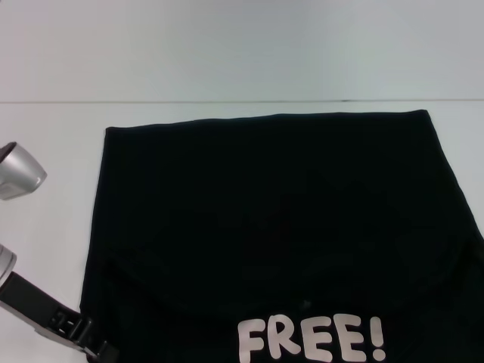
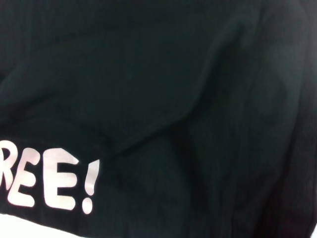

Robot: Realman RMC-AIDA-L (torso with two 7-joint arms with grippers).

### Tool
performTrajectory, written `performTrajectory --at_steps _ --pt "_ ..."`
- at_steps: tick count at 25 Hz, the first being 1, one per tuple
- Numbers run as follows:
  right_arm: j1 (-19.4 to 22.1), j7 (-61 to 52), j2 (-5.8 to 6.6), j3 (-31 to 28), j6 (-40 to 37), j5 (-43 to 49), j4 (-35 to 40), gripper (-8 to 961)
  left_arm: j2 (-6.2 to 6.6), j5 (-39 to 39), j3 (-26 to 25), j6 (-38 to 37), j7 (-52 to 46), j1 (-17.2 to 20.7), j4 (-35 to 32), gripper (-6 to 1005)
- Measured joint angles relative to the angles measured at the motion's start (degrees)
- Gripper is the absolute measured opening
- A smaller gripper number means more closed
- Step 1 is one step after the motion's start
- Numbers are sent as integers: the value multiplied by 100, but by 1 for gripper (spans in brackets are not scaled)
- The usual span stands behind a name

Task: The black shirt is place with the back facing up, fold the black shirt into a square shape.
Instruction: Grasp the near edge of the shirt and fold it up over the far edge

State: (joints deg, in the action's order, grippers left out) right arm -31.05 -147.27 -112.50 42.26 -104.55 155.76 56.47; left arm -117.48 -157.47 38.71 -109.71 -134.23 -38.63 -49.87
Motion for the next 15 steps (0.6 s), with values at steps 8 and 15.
performTrajectory --at_steps 8,15 --pt "-5 5 121 -104 119 10 -242 39 25 -162 -236 157 -6 35 -11 8" --pt "-15 22 133 -125 178 16 -300 38 44 -234 -251 225 -13 29 4 8"
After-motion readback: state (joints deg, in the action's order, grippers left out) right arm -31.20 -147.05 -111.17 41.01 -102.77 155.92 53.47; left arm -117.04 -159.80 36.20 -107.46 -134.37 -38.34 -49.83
